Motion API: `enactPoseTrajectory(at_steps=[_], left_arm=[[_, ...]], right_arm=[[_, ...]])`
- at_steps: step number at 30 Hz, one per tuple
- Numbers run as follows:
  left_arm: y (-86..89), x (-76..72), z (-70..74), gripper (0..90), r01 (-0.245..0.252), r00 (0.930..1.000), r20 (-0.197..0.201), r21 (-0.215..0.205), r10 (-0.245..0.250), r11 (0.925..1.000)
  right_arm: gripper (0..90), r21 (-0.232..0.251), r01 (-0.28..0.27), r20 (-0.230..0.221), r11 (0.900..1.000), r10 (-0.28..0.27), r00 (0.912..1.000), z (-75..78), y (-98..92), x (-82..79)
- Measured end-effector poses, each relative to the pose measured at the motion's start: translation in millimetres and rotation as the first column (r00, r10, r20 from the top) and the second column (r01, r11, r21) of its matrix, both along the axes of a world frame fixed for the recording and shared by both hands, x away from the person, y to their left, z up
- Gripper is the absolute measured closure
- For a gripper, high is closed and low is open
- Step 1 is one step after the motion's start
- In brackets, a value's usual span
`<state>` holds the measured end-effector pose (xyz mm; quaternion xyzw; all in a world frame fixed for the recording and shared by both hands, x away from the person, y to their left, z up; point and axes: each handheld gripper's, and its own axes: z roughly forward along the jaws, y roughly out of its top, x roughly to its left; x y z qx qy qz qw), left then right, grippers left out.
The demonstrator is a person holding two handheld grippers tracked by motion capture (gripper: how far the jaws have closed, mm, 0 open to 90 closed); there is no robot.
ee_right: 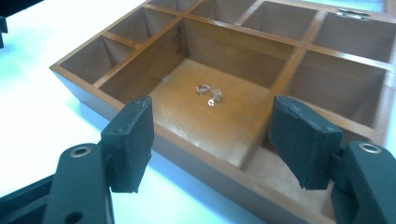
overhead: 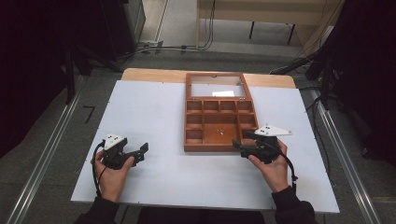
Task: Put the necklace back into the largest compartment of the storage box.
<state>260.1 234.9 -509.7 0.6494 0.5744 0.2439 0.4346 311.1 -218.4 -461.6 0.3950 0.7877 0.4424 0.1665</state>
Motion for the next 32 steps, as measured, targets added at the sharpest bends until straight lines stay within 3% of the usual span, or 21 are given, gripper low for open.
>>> enactPoseTrajectory(at_steps=[6, 17, 32], left_arm=[[-0.7, 0.1, -0.2, 11.7, 0.000, 1.0000, -0.001, 0.002, 0.000, 1.0000], [-0.7, -0.2, -0.7, 11.7, 0.000, 1.0000, -0.002, 0.003, 0.000, 1.0000], [-6.6, -2.2, 1.7, 11.7, 0.027, 0.9996, 0.006, -0.004, -0.027, 0.9996]], right_arm=[[29.3, 0.004, 0.038, 0.004, 0.999, -0.038, 0.9993, -2.2, -21.9, -8.6], [28.6, -0.040, 0.101, 0.009, 0.994, -0.101, 0.9949, -11.9, -53.0, -23.2], [26.9, -0.032, 0.177, 0.003, 0.984, -0.177, 0.9842, -17.8, -92.5, -40.4]])
